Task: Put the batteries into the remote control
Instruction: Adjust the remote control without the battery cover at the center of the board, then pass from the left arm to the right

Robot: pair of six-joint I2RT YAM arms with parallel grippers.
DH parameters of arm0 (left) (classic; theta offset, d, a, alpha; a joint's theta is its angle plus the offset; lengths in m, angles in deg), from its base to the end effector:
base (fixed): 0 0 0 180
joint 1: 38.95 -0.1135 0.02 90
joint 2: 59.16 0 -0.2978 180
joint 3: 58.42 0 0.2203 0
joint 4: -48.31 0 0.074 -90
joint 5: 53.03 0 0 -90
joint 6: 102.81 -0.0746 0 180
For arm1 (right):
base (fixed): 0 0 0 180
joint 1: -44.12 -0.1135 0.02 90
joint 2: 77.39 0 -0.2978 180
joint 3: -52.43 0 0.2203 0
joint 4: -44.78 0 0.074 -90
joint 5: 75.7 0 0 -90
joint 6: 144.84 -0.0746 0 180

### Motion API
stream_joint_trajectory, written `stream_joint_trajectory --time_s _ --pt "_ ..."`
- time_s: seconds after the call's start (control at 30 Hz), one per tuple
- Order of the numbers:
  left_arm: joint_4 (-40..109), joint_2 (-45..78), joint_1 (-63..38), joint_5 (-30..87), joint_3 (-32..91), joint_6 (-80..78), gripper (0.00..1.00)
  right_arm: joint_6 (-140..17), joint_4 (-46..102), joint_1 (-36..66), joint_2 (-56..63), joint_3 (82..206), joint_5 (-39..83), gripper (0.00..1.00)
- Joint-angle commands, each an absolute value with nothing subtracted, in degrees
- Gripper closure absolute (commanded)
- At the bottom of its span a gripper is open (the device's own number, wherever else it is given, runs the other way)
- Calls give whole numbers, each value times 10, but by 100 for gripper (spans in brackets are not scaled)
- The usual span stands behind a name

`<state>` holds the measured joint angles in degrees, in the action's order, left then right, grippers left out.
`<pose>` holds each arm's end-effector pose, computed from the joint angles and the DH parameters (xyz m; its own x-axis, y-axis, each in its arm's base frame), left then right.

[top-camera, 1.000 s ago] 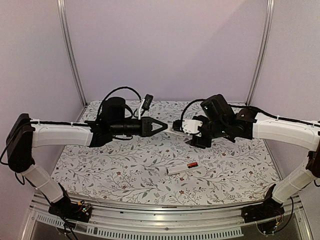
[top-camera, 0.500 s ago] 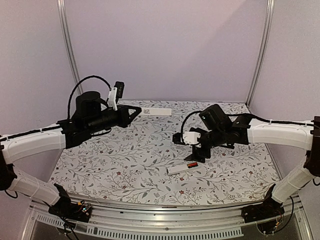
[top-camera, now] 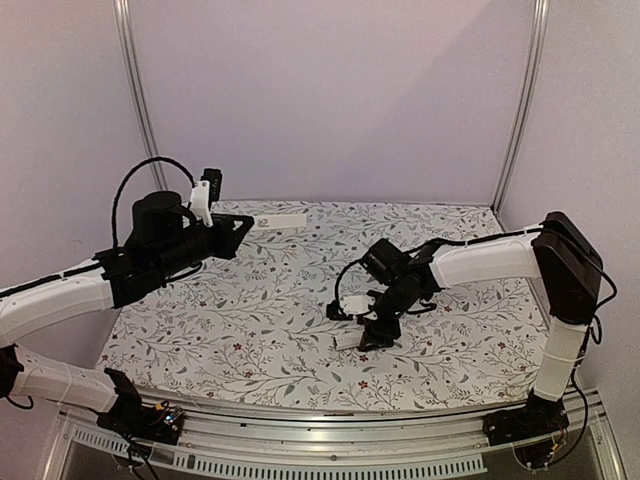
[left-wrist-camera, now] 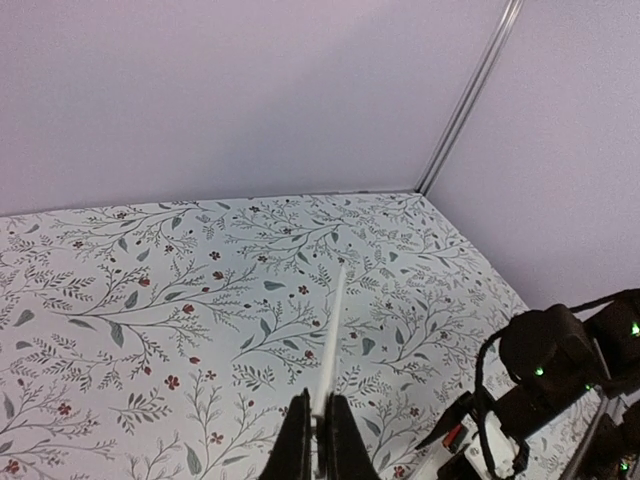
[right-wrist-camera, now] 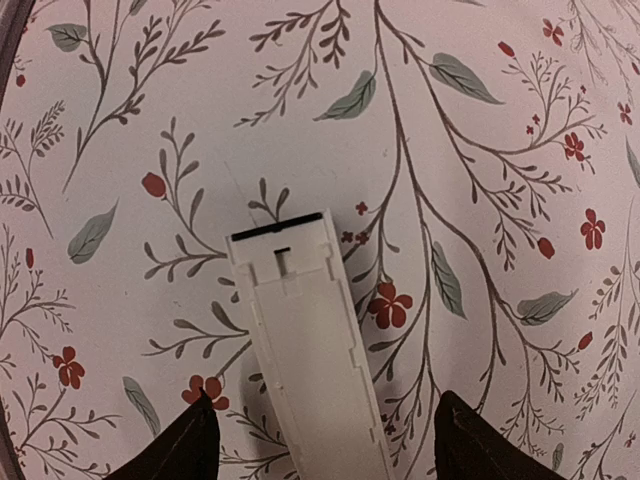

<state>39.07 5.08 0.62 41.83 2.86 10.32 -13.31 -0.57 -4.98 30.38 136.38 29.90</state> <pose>0.2010 -0.1579 0.3390 -0.3741 -0.1986 -0.9059 0.4610 0.8077 -0.3675 0.2233 0.2885 0.1718 0.0661 -0.8990 -0.4328 -0.9976 -0.0504 -0.0476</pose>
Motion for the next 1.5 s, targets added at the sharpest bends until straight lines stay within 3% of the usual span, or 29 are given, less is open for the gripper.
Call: stream_joint_trajectory --time_s 0.0,0.13,0.27,0.53,0.63,0.77,0.83,1.0,1.17,1.47 --pt "383 42 -4 427 21 92 100 -149 -8 -51 332 1378 317 36" --pt "386 42 -5 423 24 91 100 -163 -2 -51 346 1381 310 47" --pt "386 42 -8 422 27 88 100 -180 10 -52 347 1384 305 65" --pt "388 43 -10 417 27 90 100 -198 29 -51 354 1393 282 74" --pt "388 43 -9 410 27 91 100 -195 29 -51 359 1399 279 69" --pt "392 44 -10 400 25 99 100 -195 16 -51 344 1417 276 48" --pt "403 49 -10 385 20 110 100 -196 14 -52 313 1424 274 42" --pt "441 92 -8 327 7 155 100 -193 51 -56 174 1407 294 38" --pt "500 137 5 279 7 194 100 -192 189 -69 19 1326 276 29" --pt "555 227 60 204 61 219 100 -177 247 -89 29 1306 197 19"
